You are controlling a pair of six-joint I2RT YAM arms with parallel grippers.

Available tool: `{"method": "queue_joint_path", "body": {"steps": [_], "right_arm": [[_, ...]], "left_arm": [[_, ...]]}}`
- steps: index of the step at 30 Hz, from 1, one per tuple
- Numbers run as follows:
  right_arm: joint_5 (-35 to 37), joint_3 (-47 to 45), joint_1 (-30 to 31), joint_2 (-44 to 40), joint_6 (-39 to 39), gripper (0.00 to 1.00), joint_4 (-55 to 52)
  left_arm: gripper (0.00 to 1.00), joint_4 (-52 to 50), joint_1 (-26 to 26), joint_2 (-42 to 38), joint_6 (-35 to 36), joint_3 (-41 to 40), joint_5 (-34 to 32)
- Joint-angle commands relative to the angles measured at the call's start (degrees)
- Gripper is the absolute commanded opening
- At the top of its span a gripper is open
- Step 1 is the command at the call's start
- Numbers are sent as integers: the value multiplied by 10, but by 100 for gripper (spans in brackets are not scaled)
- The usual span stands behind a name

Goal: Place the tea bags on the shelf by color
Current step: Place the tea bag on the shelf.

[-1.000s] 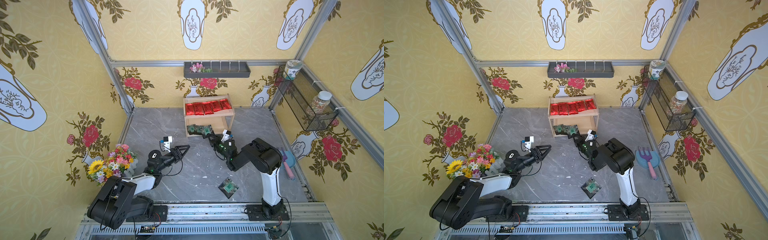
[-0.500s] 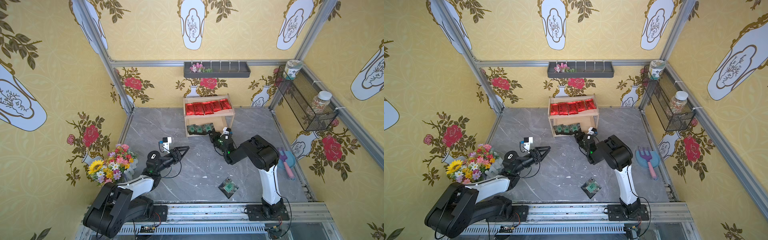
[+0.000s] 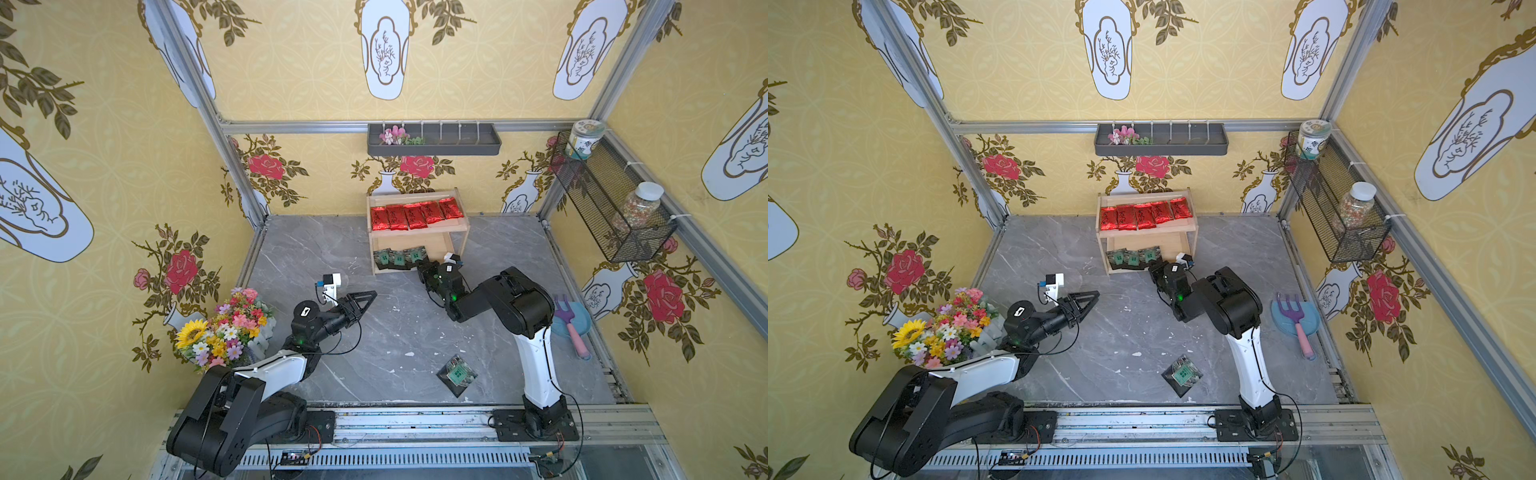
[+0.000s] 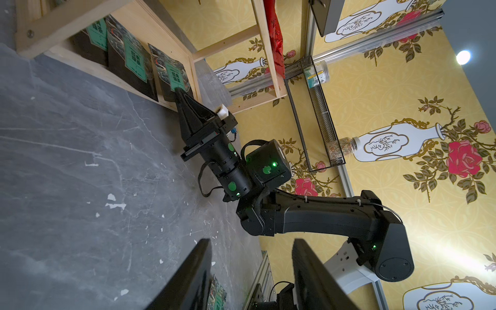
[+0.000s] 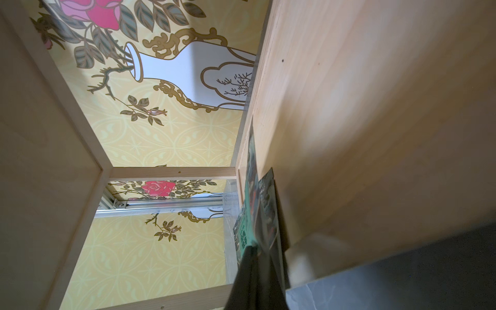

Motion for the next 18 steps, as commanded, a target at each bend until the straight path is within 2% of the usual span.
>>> {"method": "queue_joint_path", "body": {"steps": [1, 18], "right_arm": [[3, 8, -2, 8, 6, 4, 6], [1, 31, -11, 20, 17, 10, -16]], "left_arm": [[54, 0, 2, 2, 9, 2, 2], [54, -2, 9, 12, 10, 4, 3]]}}
